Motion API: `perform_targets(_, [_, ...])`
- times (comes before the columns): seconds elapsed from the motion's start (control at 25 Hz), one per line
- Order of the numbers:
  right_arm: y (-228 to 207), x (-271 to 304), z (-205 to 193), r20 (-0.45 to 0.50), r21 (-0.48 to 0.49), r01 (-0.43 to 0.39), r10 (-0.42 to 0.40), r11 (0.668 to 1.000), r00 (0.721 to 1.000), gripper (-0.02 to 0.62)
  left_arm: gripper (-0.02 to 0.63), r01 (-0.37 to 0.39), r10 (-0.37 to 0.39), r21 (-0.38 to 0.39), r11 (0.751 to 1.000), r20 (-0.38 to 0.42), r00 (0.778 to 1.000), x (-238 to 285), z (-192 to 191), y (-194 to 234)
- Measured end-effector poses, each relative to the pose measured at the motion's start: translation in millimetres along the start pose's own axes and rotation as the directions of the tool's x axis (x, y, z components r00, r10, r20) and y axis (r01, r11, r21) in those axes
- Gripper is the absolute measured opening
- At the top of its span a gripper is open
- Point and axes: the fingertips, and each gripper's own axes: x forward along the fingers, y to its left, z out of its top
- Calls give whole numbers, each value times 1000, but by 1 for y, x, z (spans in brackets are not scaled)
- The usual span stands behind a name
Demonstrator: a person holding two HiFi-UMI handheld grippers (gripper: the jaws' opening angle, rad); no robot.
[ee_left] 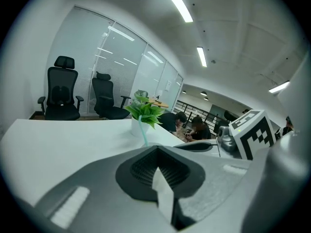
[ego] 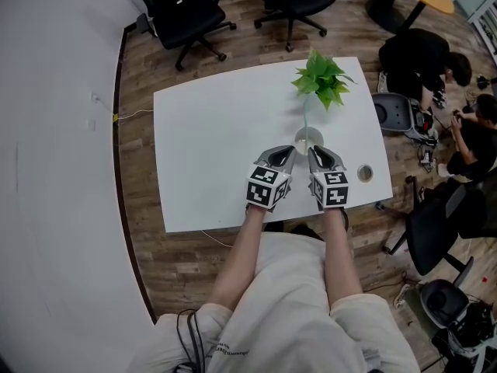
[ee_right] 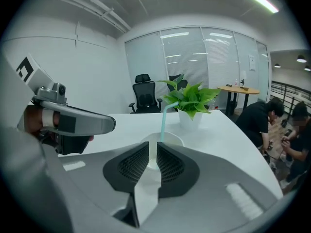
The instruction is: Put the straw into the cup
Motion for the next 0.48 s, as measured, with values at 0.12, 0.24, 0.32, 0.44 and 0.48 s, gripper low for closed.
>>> perform_targets(0.12, [-3,-15,6,27,8,-1,1,1000,1000,74,0,-20,20,2,1000,0,1000,-5,-2,-10])
perform_targets(0.24, [-1,-31,3,45,14,-8,8,1000,999,66,0,-41,41,1,999,-8,999,-11,-11,-20])
perform_targets(0.32, [0,-44,1,54,16,-15,14,1000,998,58,1,-54,54,2,999,-10,998,-16,-14,-28])
perform_targets(0.44, [3,-61,-6,66,17,-23,22,1000,998,51,0,-69,70,9,998,-8,998,-21,-18,-41])
perform_targets(0.48, [3,-66,-8,69,16,-25,24,1000,997,48,1,-73,73,12,997,-6,997,-22,-19,-45])
